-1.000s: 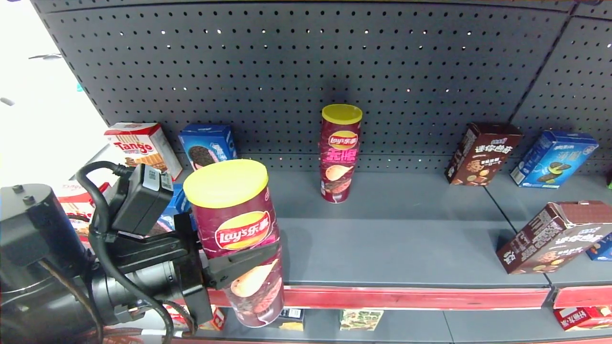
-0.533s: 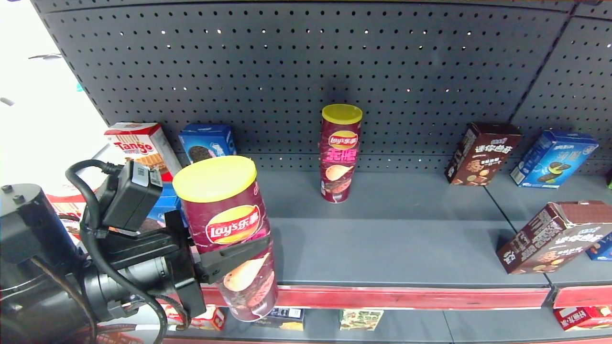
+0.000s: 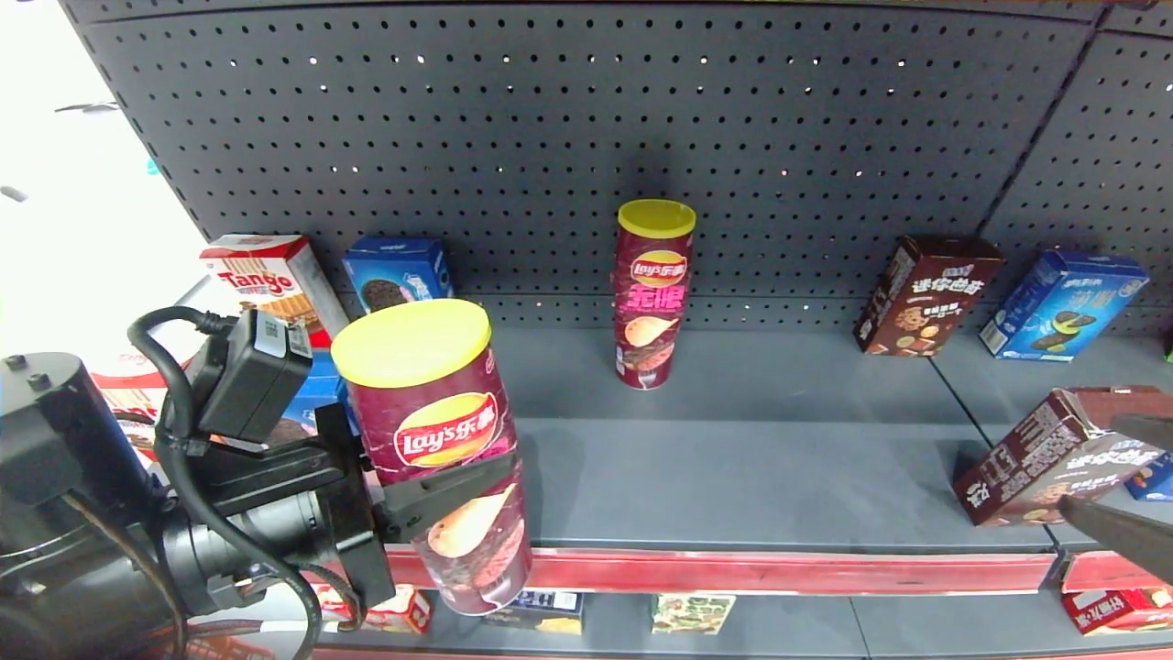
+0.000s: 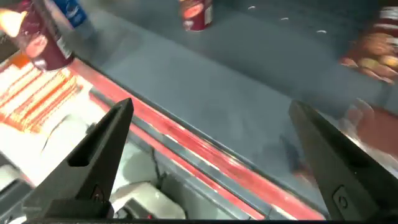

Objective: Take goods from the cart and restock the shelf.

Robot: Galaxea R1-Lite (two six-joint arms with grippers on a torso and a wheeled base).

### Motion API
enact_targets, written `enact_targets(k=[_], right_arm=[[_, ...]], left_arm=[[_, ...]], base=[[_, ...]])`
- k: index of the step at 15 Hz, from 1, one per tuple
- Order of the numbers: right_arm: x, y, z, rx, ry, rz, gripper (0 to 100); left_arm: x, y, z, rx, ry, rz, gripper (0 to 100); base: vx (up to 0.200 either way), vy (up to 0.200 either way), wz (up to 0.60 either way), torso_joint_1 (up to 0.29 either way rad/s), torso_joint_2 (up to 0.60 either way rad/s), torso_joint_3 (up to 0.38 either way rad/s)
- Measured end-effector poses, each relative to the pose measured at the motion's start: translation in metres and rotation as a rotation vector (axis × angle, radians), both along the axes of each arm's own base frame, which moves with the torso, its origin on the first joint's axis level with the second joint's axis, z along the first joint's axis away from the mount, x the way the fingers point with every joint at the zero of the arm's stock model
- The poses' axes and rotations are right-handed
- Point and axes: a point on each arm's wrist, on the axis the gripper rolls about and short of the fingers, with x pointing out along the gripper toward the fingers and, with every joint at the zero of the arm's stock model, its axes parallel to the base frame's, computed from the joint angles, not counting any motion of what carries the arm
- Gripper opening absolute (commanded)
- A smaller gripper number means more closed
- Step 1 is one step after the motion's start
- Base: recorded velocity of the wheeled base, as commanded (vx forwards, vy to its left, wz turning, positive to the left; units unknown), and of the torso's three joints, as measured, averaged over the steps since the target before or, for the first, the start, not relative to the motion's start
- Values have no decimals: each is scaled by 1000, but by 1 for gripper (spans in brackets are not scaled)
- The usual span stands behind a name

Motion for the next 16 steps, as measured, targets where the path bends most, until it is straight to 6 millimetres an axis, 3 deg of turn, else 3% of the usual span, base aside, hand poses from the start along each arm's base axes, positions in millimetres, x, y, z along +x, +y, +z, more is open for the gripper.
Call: enact_targets(k=[8, 16], right_arm=[[89, 42, 27, -143, -36, 88, 100], [163, 91, 25, -205, -71, 194, 100]], left_arm=[[1, 4, -3, 5, 11, 17, 0], [0, 4, -3, 5, 12, 16, 0]], base=[[0, 0, 0, 0, 0, 0], [0, 0, 0, 0, 0, 0]])
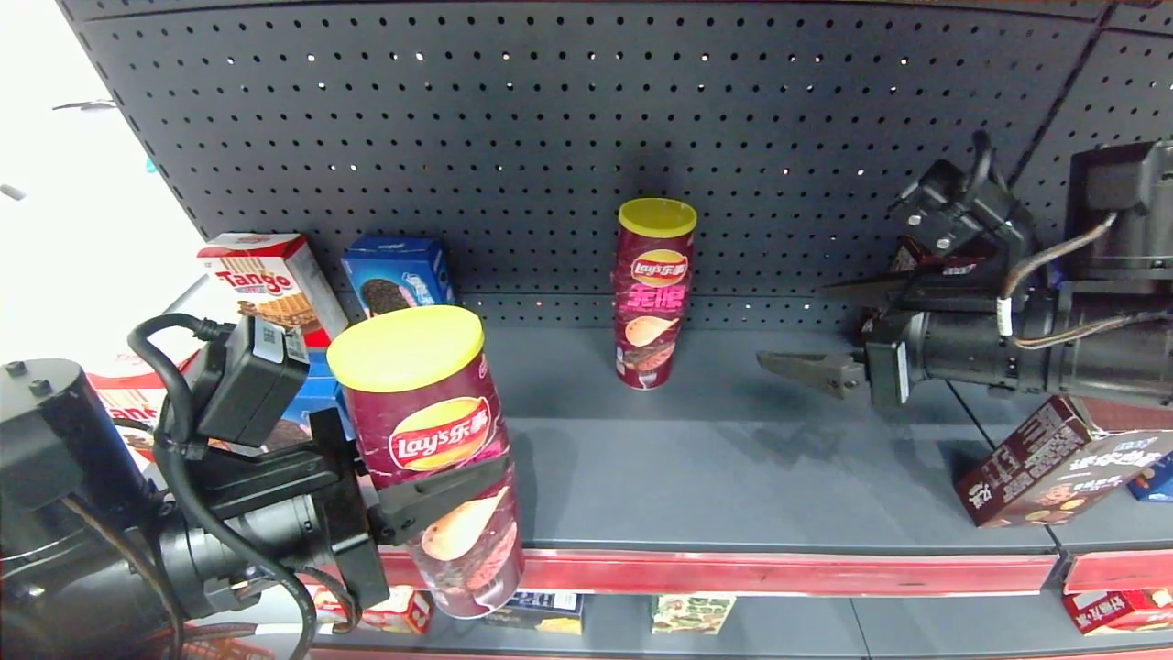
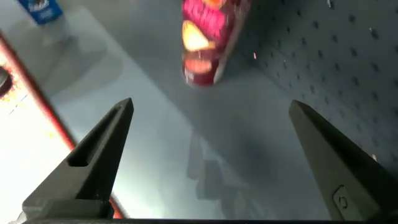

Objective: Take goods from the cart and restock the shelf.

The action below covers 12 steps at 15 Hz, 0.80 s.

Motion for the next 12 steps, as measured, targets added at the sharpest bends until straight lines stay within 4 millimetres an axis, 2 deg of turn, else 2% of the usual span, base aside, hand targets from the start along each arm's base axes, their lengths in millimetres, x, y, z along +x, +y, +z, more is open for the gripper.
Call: enact_targets(k=[7, 12], right_arm=[[65, 31, -13, 39, -44, 73, 100], [93, 41, -26, 78, -94, 174, 100]], left_arm=[[-1, 0, 1, -2, -4, 0, 0], [-1, 0, 3, -5, -10, -2, 0]], base=[[0, 0, 0, 0, 0, 0], [0, 0, 0, 0, 0, 0]])
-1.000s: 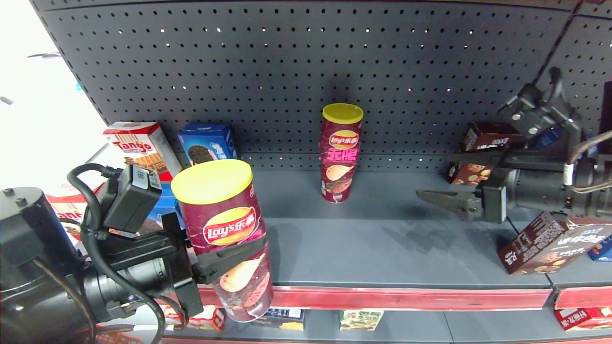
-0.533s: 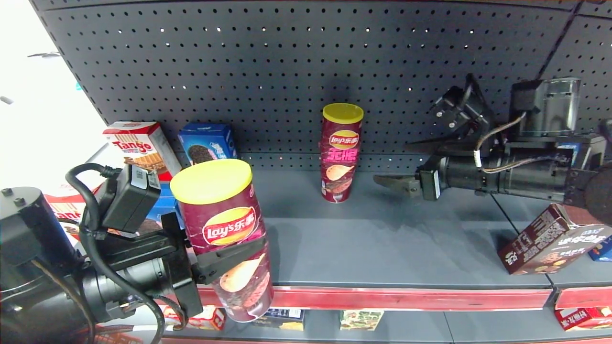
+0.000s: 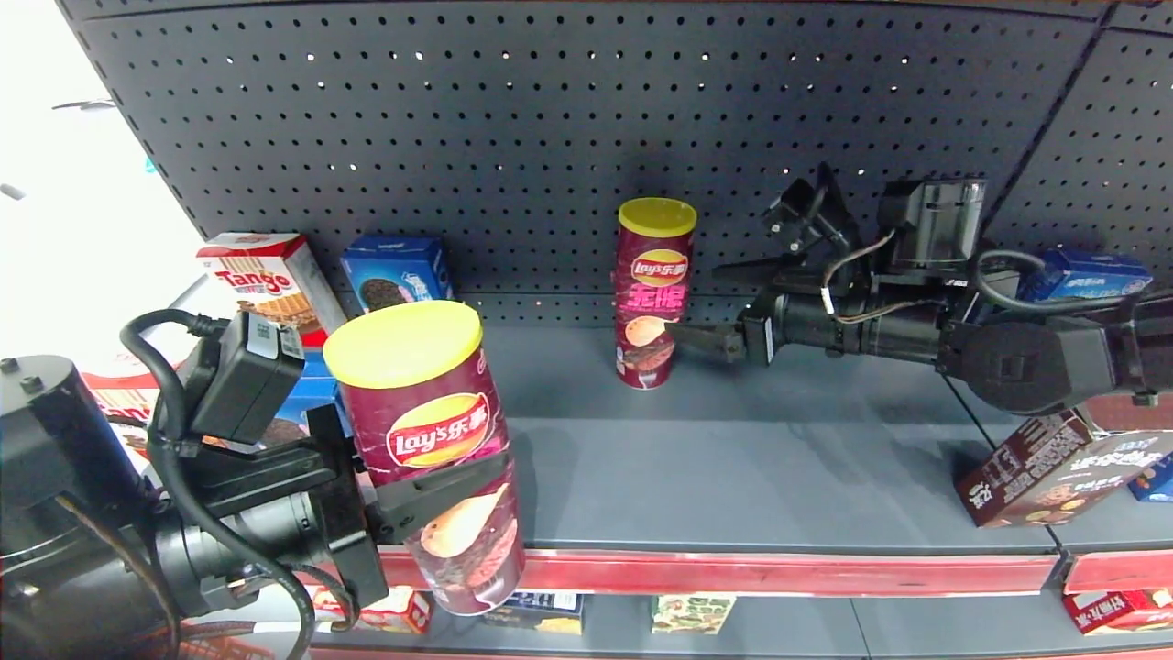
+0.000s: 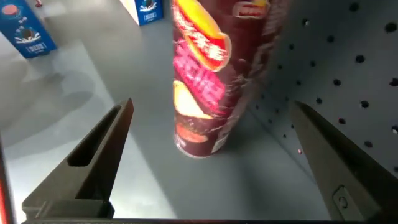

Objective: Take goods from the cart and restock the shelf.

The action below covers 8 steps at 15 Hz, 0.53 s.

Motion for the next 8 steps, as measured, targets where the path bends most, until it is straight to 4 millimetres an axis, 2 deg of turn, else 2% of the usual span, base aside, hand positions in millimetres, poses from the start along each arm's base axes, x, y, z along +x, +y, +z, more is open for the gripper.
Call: enact_targets(k=[5, 8], right_arm=[[23, -15, 0, 27, -21, 77, 100], [31, -15, -3, 32, -19, 109, 100]], left_arm=[[0, 0, 0, 1, 2, 0, 0], [0, 0, 0, 0, 2, -1, 0]], base=[[0, 0, 0, 0, 0, 0], [0, 0, 0, 0, 0, 0]])
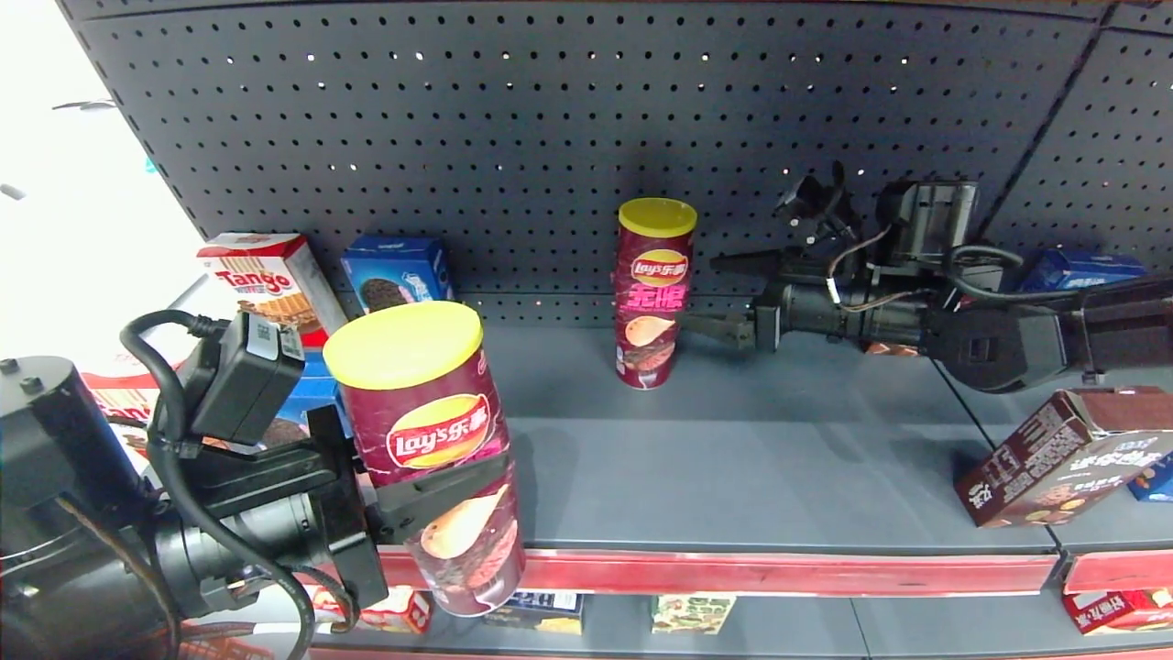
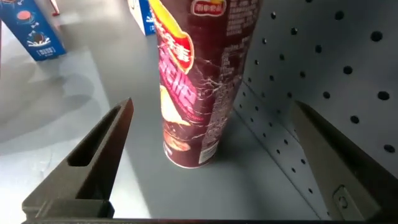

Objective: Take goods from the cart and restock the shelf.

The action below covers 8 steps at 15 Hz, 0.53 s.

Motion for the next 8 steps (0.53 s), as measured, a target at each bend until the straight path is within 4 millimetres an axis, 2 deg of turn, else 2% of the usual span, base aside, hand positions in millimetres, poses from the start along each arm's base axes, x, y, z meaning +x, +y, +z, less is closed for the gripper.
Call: enact_targets(k=[8], right_arm=[[34, 19, -11, 16, -9, 40, 100]], left_arm=[[0, 0, 0, 1, 1, 2, 0]], base=[[0, 0, 0, 0, 0, 0]])
